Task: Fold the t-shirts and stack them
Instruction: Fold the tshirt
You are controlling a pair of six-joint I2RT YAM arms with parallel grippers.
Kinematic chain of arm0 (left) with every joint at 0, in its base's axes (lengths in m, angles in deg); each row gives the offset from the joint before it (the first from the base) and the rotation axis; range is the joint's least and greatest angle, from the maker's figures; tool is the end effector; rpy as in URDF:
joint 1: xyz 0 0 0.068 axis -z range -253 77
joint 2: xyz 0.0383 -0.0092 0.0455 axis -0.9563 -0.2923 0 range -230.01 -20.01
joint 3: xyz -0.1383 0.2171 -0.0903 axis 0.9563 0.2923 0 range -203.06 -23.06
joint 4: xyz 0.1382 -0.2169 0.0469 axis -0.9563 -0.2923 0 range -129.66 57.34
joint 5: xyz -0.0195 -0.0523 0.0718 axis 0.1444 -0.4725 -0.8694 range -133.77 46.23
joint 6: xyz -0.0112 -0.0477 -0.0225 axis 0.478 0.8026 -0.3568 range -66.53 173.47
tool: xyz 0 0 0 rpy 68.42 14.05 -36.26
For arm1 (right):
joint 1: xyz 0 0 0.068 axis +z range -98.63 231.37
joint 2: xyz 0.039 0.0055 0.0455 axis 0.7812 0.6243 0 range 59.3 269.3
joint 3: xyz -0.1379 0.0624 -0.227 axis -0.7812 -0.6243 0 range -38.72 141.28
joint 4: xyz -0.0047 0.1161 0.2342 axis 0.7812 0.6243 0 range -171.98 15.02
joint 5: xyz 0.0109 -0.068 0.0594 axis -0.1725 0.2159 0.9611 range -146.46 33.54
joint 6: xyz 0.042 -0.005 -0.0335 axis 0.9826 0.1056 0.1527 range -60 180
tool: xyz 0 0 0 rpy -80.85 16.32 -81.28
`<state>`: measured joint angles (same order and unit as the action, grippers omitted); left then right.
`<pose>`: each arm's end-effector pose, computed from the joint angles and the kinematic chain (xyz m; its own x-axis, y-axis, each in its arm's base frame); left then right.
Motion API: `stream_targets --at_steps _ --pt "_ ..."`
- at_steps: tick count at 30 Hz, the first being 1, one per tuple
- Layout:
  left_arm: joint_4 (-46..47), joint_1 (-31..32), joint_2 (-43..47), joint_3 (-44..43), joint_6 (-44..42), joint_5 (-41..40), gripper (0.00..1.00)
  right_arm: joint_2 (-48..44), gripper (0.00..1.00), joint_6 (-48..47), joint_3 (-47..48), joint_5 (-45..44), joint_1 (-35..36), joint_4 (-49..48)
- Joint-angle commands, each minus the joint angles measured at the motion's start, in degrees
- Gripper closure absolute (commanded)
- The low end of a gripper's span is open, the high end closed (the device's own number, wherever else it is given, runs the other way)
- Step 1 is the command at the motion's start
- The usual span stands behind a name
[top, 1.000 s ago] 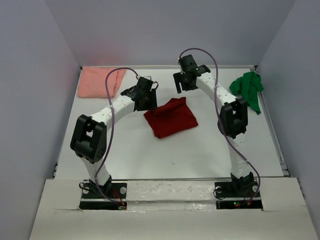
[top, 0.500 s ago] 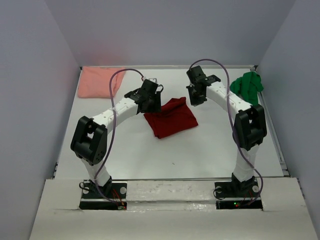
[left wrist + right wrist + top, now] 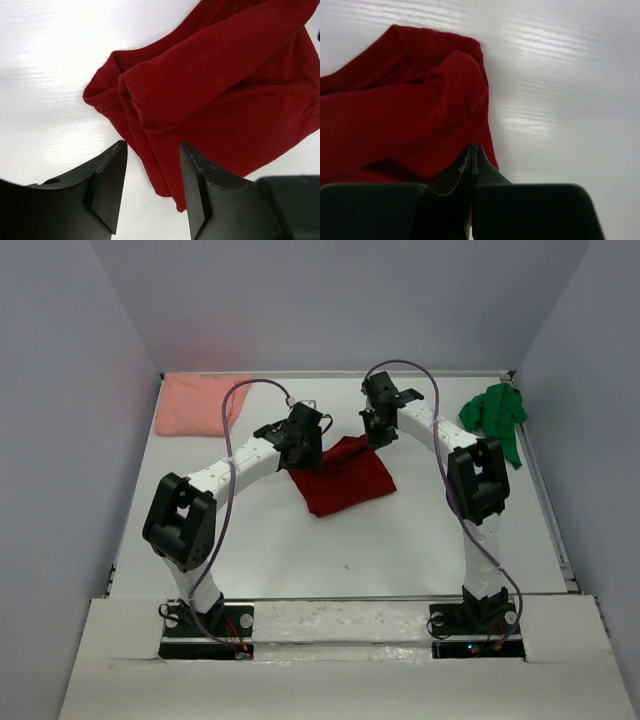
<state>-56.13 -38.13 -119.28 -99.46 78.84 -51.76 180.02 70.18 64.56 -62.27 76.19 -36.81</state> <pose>0.3203 -0.2173 0.2551 -0.7452 0.0023 -0.6669 0.1862 0.9609 -0.2048 0.4163 0.1886 0.2271 -0.8595 -0.2039 -0.4687 -0.2271 0.9738 -0.0071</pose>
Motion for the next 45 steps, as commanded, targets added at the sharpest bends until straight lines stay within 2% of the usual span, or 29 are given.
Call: stream_targets --at_steps 1,12,18,21,26,29,30,32,33,34,37,38,41,45 --pt "-0.53 0.81 0.83 -1.47 -0.05 -0.8 0.44 5.64 1.0 -2.08 7.97 4.57 0.32 -2.01" --pt "0.35 0.9 0.04 -0.42 -0.84 -0.36 0.45 18.31 1.0 -5.77 28.53 14.85 0.93 2.46" --pt "0.61 1.07 -1.02 -0.94 -1.19 0.43 0.45 21.82 1.0 -7.98 32.85 16.96 0.93 4.31" --pt "0.17 1.07 -0.85 -1.82 -1.37 -0.18 0.45 22.71 1.0 -7.54 31.98 17.58 0.93 4.58" --pt "-0.62 1.07 -0.41 -2.35 -1.72 -1.33 0.45 19.47 1.0 -6.75 27.68 13.82 0.93 3.35" --pt "-1.14 0.99 -0.05 -2.79 -1.98 -3.34 0.45 13.68 1.0 -6.22 24.17 10.37 1.55 3.35" --pt "-1.58 0.99 -0.49 -2.96 -1.9 -5.96 0.44 9.83 0.88 -6.13 21.2 10.63 1.55 3.35" --pt "-4.2 0.64 -1.8 -5.06 -1.72 -8.78 0.44 5.59 0.76 -5.52 16.71 10.55 1.55 1.87" --pt "-5.96 0.29 -2.77 -6.29 -0.77 -10.71 0.44 3.66 0.65 -5.26 14.25 10.11 1.55 1.33" --pt "-7.11 0.2 -4.6 -7.26 -0.41 -14.73 0.44 -0.19 0.64 -4.73 9.53 8.46 1.55 0.8" --pt "-8.88 -0.24 -7.33 -9.73 0.29 -19.06 0.43 -5.57 0.62 -4.2 2.3 8.35 1.55 -1.74" --pt "-9.14 -0.5 -8.13 -10.17 0.47 -19.26 0.43 -9.33 0.62 -3.59 -2.77 7.74 1.55 -2.88" --pt "-9.41 -1.12 -11.82 -12.97 0.13 -19.0 0.43 -13.92 0.58 -2.88 -10.09 8.61 1.55 -6.4" --pt "-8.09 -1.47 -15.25 -14.65 -1.19 -16.01 0.44 -15.17 0.58 -0.51 -15.11 7.3 1.55 -5.88"
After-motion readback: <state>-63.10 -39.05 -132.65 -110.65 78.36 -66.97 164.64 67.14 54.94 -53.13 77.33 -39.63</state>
